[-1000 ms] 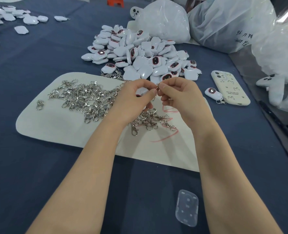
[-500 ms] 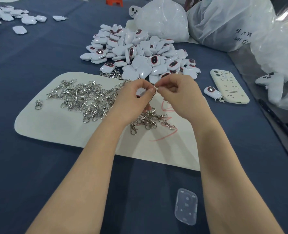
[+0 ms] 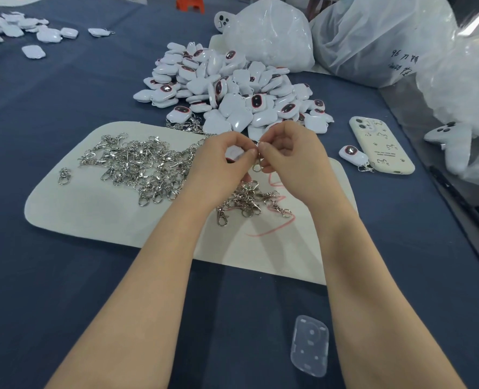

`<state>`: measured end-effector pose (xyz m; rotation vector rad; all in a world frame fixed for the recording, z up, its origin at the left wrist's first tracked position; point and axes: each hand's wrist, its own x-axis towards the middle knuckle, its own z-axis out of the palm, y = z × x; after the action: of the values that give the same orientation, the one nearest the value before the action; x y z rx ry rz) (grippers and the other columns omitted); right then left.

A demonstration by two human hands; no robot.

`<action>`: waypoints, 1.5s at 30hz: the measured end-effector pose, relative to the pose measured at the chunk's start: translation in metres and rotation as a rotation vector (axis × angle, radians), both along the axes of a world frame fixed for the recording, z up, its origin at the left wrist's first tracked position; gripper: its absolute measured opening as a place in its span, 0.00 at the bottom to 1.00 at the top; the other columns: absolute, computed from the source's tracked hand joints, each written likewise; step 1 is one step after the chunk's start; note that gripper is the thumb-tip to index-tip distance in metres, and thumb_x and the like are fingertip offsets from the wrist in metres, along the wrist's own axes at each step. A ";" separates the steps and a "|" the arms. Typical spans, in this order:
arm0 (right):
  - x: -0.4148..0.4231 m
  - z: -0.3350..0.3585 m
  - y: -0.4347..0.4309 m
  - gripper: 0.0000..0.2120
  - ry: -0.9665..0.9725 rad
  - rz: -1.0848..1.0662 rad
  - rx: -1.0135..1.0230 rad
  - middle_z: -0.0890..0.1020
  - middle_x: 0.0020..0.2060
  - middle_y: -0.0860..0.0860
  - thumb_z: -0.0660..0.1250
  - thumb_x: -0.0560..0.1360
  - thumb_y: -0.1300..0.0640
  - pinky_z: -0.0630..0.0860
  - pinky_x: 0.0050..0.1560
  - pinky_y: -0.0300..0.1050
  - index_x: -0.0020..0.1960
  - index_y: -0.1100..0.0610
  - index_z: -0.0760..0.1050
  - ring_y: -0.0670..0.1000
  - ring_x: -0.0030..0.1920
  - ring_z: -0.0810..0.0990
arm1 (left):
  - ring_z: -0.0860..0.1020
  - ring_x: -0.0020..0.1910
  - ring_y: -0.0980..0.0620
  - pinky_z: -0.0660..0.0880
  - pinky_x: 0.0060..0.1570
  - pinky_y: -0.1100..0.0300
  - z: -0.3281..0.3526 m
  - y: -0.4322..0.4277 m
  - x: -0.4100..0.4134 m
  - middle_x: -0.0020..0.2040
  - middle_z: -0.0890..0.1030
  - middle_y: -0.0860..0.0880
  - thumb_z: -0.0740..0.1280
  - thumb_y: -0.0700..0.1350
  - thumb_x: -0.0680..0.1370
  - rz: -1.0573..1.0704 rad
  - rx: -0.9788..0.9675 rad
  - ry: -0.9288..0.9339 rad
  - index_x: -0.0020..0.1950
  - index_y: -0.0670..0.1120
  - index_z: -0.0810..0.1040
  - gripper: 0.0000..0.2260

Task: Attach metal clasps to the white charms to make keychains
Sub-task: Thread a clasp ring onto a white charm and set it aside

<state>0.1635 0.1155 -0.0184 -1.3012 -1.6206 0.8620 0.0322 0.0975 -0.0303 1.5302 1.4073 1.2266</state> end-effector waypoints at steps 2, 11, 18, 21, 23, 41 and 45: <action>0.001 0.001 -0.001 0.09 0.004 0.021 0.011 0.81 0.35 0.52 0.64 0.75 0.65 0.79 0.37 0.38 0.42 0.52 0.72 0.46 0.32 0.81 | 0.74 0.22 0.62 0.65 0.24 0.72 -0.001 0.000 0.000 0.22 0.75 0.56 0.66 0.41 0.77 0.000 0.002 -0.004 0.45 0.46 0.78 0.02; 0.003 0.001 -0.002 0.09 -0.102 0.064 0.030 0.82 0.31 0.50 0.66 0.75 0.64 0.79 0.36 0.39 0.40 0.52 0.71 0.46 0.30 0.82 | 0.77 0.24 0.58 0.71 0.27 0.68 -0.003 0.002 0.000 0.24 0.75 0.56 0.67 0.41 0.74 0.029 0.039 0.000 0.37 0.51 0.75 0.08; 0.002 0.001 -0.003 0.08 -0.081 0.067 0.007 0.82 0.34 0.53 0.65 0.75 0.63 0.82 0.43 0.50 0.41 0.52 0.70 0.46 0.32 0.83 | 0.76 0.25 0.56 0.69 0.26 0.68 -0.005 0.002 0.002 0.23 0.76 0.56 0.67 0.42 0.73 0.075 0.078 -0.001 0.36 0.53 0.75 0.08; 0.000 0.002 -0.003 0.08 -0.078 0.026 0.016 0.82 0.33 0.53 0.66 0.74 0.63 0.81 0.42 0.46 0.40 0.53 0.71 0.46 0.31 0.82 | 0.77 0.25 0.56 0.70 0.26 0.66 -0.005 0.001 0.003 0.26 0.76 0.54 0.68 0.42 0.73 0.092 0.097 -0.004 0.36 0.53 0.74 0.09; -0.001 0.002 -0.003 0.08 -0.077 0.007 0.016 0.82 0.32 0.52 0.67 0.74 0.63 0.81 0.41 0.44 0.39 0.53 0.72 0.47 0.31 0.82 | 0.76 0.25 0.54 0.69 0.25 0.66 -0.005 0.001 0.003 0.25 0.76 0.56 0.67 0.42 0.73 0.102 0.109 0.007 0.36 0.53 0.74 0.09; -0.004 0.002 -0.003 0.10 0.000 0.030 0.020 0.80 0.35 0.52 0.67 0.73 0.65 0.78 0.41 0.44 0.39 0.53 0.71 0.53 0.37 0.82 | 0.76 0.23 0.62 0.67 0.24 0.70 -0.004 -0.001 0.003 0.25 0.76 0.58 0.66 0.40 0.75 0.100 0.153 -0.010 0.38 0.51 0.75 0.08; -0.003 -0.001 -0.002 0.10 -0.083 0.009 0.103 0.78 0.35 0.50 0.67 0.72 0.64 0.76 0.38 0.42 0.38 0.51 0.71 0.53 0.37 0.79 | 0.77 0.24 0.62 0.70 0.25 0.67 -0.005 -0.002 0.004 0.29 0.76 0.56 0.66 0.40 0.76 0.076 0.159 0.017 0.38 0.54 0.75 0.10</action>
<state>0.1602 0.1133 -0.0192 -1.2731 -1.7139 0.7290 0.0358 0.0959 -0.0348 1.6096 1.4183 1.4040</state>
